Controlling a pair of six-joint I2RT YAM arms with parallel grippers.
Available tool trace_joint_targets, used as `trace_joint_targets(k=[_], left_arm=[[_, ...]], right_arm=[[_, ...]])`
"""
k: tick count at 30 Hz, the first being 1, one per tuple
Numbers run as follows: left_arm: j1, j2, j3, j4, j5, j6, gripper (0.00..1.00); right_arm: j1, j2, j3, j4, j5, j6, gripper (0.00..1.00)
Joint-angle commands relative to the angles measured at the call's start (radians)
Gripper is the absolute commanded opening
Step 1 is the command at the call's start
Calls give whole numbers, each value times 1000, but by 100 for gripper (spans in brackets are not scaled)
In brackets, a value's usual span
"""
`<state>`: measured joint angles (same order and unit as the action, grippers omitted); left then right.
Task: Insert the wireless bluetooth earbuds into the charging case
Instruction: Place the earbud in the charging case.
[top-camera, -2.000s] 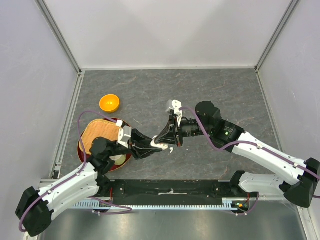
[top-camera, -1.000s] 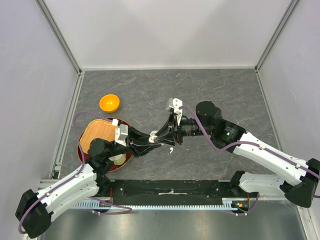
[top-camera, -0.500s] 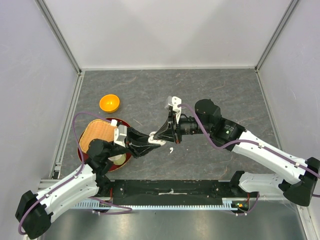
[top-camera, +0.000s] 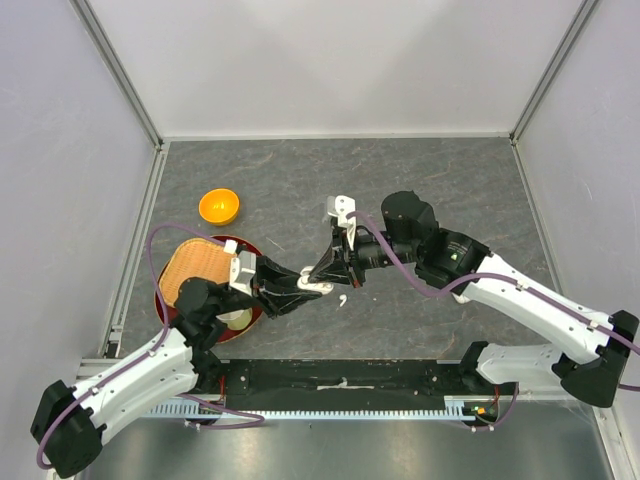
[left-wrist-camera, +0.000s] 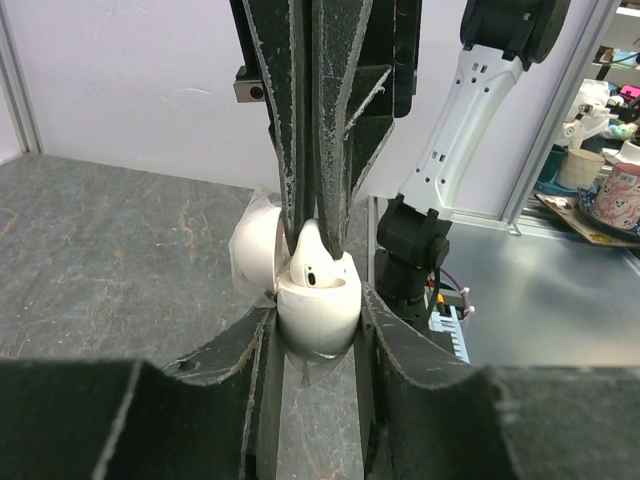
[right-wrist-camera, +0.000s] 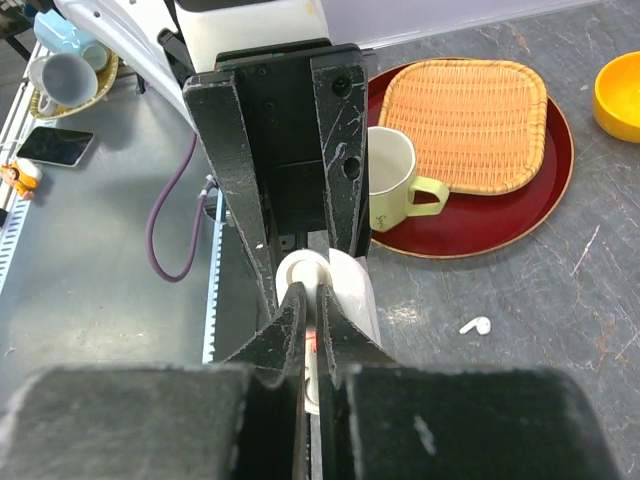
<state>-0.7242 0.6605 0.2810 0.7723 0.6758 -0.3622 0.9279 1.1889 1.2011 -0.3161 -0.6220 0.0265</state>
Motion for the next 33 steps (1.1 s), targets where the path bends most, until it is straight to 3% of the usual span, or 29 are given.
trace_joint_targets(k=[1, 13, 18, 23, 33], left_arm=[[-6, -1, 30, 55, 38, -1, 2], [-6, 25, 35, 71, 44, -4, 2], [-4, 40, 40, 79, 47, -4, 2], [-4, 50, 38, 79, 47, -3, 2], [-6, 45, 30, 75, 42, -1, 2]], right_arm=[[-3, 21, 54, -73, 10, -82, 5], [2, 46, 72, -117, 13, -119, 9], [6, 51, 72, -117, 25, -119, 17], [5, 38, 74, -115, 61, -120, 31], [5, -14, 89, -81, 137, -105, 42]])
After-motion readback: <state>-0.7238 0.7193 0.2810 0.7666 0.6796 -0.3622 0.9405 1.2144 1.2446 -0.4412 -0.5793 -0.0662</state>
